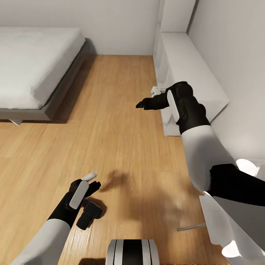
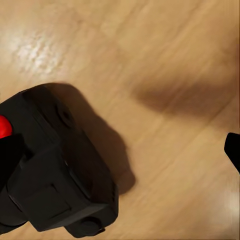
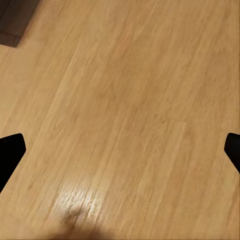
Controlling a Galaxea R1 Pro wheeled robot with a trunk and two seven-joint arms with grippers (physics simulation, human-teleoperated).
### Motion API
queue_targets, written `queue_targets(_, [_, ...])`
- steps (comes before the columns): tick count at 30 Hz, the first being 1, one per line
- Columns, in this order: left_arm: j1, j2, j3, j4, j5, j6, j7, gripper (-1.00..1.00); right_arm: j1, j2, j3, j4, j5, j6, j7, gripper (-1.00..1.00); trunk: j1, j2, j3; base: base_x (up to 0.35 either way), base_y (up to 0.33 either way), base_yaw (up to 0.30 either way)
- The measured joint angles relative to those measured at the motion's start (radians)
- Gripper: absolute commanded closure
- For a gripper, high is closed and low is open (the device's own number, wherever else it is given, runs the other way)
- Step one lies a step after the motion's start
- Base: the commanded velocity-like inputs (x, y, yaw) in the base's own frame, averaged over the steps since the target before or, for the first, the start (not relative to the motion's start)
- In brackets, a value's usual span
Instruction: Attach the digital camera to the camera tripod in the bedroom.
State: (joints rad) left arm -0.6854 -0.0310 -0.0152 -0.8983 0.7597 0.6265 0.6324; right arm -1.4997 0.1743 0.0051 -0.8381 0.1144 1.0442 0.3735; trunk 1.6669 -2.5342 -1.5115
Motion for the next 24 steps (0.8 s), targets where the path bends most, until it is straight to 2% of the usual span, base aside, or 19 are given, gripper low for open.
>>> queue_targets(7, [0.000, 0.000, 0.000, -0.002, 0.000, -0.001, 0.000, -1.00, 0.000, 0.000, -0.005, -0.048, -0.010, 0.000, 0.010, -1.00, 0.003, -0.002, -0.027, 0.000, 0.000, 0.000])
queue_targets(12, [0.000, 0.000, 0.000, -0.002, 0.000, 0.000, 0.000, -1.00, 0.000, -0.001, -0.023, -0.138, -0.067, -0.001, 0.033, -1.00, 0.004, -0.002, -0.039, 0.000, 0.000, 0.000])
queue_targets(19, [0.000, 0.000, 0.000, -0.002, 0.000, -0.001, -0.001, -1.00, 0.000, -0.001, -0.060, -0.189, -0.191, -0.003, 0.052, -1.00, 0.004, -0.002, -0.039, 0.000, 0.000, 0.000])
queue_targets(21, [0.000, 0.001, 0.000, -0.002, 0.000, -0.001, -0.001, -1.00, 0.000, -0.001, -0.072, -0.194, -0.242, -0.003, 0.050, -1.00, 0.004, -0.002, -0.039, 0.000, 0.000, 0.000])
queue_targets(22, [0.000, 0.001, 0.000, -0.002, 0.000, -0.001, -0.001, -1.00, 0.000, -0.001, -0.085, -0.198, -0.296, -0.002, 0.047, -1.00, 0.004, -0.002, -0.039, 0.000, 0.000, 0.000])
queue_targets(24, [0.000, 0.001, 0.000, -0.002, 0.000, -0.001, -0.001, -1.00, 0.000, -0.001, -0.095, -0.201, -0.347, -0.002, 0.042, -1.00, 0.004, -0.002, -0.039, 0.000, 0.000, 0.000])
